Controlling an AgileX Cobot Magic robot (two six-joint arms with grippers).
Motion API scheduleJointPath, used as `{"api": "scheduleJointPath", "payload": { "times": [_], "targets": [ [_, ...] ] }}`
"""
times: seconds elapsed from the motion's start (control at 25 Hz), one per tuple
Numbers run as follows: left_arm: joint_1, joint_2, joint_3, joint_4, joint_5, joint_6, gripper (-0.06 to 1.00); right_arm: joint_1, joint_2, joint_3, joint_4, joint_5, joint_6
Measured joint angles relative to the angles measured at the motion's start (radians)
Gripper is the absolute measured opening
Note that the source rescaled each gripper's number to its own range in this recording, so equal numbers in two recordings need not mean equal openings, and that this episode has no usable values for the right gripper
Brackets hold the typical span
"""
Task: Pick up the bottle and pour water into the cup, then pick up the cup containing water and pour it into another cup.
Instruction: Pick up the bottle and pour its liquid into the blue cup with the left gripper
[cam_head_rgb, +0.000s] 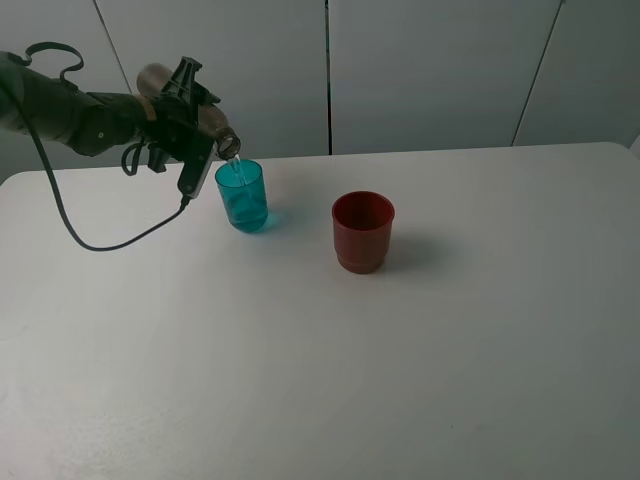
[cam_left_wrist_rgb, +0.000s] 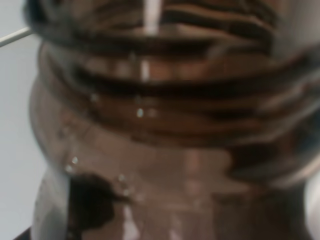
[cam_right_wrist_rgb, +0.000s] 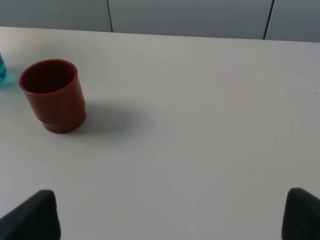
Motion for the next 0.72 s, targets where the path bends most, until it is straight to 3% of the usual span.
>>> {"api": "scheduleJointPath", "payload": {
  "times": [0.72],
  "targets": [
    [-0.008, 0.000, -0.001, -0.031, -0.030, 0.130, 0.00, 0.000, 0.000, 0.000, 0.000, 0.000, 0.000]
  ]
}}
